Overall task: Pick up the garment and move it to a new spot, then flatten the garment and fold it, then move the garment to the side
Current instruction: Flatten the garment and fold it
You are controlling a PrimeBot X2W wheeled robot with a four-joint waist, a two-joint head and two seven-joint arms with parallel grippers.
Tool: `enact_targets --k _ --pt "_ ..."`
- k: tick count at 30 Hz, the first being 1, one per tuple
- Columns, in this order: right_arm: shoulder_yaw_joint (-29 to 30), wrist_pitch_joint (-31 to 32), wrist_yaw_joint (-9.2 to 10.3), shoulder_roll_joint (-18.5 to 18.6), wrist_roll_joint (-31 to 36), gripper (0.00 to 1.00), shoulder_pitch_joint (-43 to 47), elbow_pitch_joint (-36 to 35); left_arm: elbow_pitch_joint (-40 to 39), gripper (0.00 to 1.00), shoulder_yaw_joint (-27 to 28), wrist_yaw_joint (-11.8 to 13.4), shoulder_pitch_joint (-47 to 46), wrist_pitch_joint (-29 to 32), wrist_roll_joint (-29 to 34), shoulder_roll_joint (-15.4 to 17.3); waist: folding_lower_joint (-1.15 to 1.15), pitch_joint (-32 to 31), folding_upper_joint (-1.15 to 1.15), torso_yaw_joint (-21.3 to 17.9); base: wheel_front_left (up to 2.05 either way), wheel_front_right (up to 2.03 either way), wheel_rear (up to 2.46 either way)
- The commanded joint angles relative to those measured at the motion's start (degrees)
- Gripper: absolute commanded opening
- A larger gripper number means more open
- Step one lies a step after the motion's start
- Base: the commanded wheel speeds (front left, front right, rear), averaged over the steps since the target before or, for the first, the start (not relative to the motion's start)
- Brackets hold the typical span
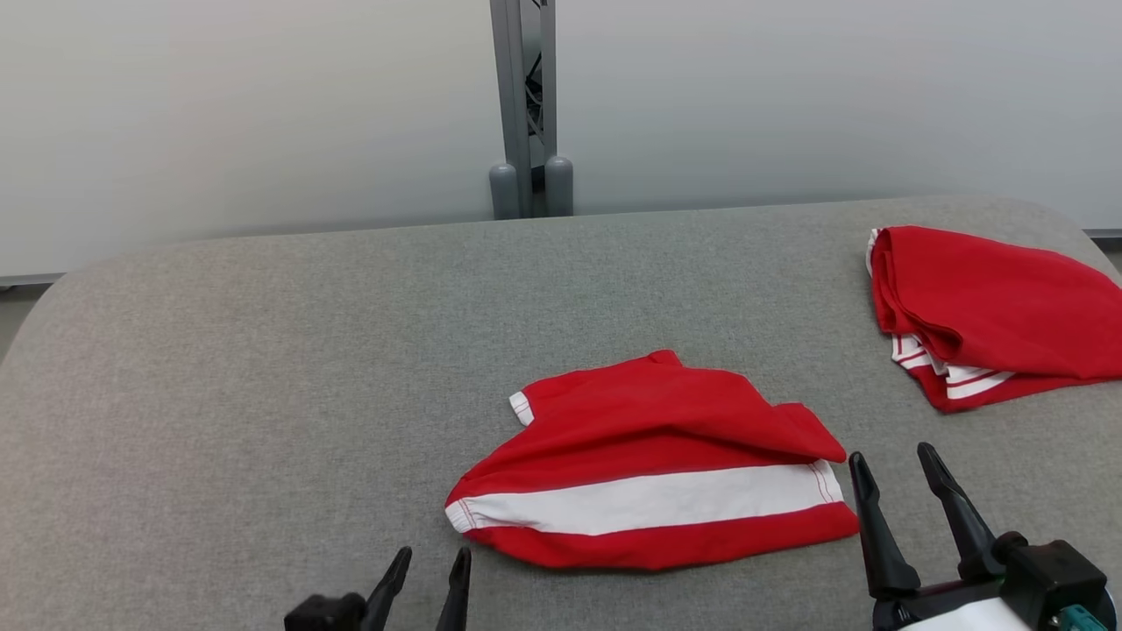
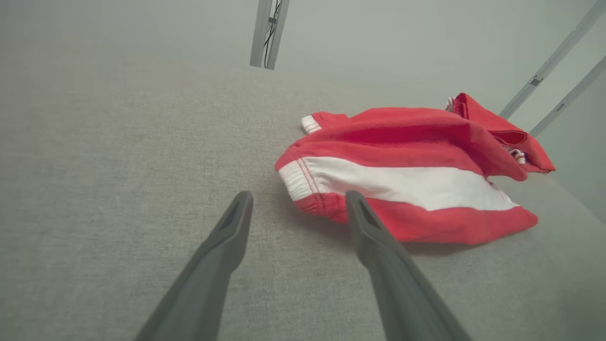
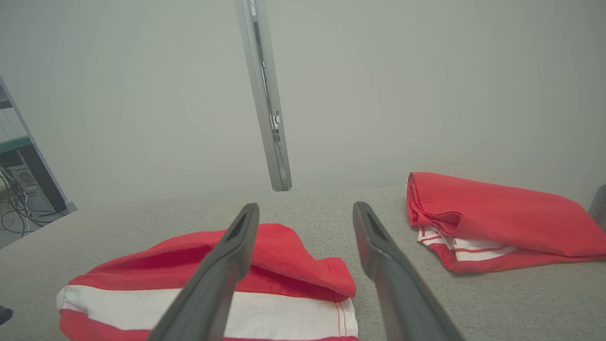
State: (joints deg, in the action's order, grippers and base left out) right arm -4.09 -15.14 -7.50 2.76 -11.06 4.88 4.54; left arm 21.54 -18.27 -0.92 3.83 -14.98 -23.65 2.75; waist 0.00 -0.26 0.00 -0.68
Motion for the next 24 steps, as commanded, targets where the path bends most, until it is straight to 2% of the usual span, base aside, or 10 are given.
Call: enact_targets --k 1,8,14,20,23,24 --pt "-0.04 -0.03 0.02 0.29 -0.12 1.00 -0.60 0.08 1.46 1.00 -0.18 -0.25 -2.25 -0.21 -1.45 0.33 0.00 0.26 0.00 -0.26 0.00 0.00 0.00" --pt "-0.51 -0.02 0.02 0.29 0.36 1.00 -1.12 0.40 10.29 1.00 -3.22 -1.37 -9.08 -0.21 -9.98 0.30 0.00 1.24 0.00 -1.70 0.00 0.00 0.00" --pt "-0.40 -0.02 0.02 0.28 0.51 1.00 -1.73 0.23 13.09 1.00 -4.23 -2.00 -12.05 -0.21 -10.25 0.32 0.00 2.40 0.00 -2.52 0.00 0.00 0.00" --pt "-0.78 -0.02 0.02 0.29 0.55 1.00 -2.38 0.17 16.27 1.00 -3.75 -0.73 -14.28 -0.22 -12.03 0.27 0.00 3.26 0.00 -3.11 0.00 0.00 0.00" --pt "-0.74 -0.02 0.02 0.29 0.53 1.00 -2.65 0.13 17.41 1.00 -4.67 -1.53 -14.72 -0.21 -13.29 0.29 0.00 3.54 0.00 -3.34 0.00 0.00 0.00" --pt "-0.71 -0.02 0.02 0.28 0.52 1.00 -2.67 0.15 17.70 0.88 -5.13 -1.77 -14.88 -0.22 -13.74 0.30 0.00 3.60 0.00 -3.42 0.00 0.00 0.00"
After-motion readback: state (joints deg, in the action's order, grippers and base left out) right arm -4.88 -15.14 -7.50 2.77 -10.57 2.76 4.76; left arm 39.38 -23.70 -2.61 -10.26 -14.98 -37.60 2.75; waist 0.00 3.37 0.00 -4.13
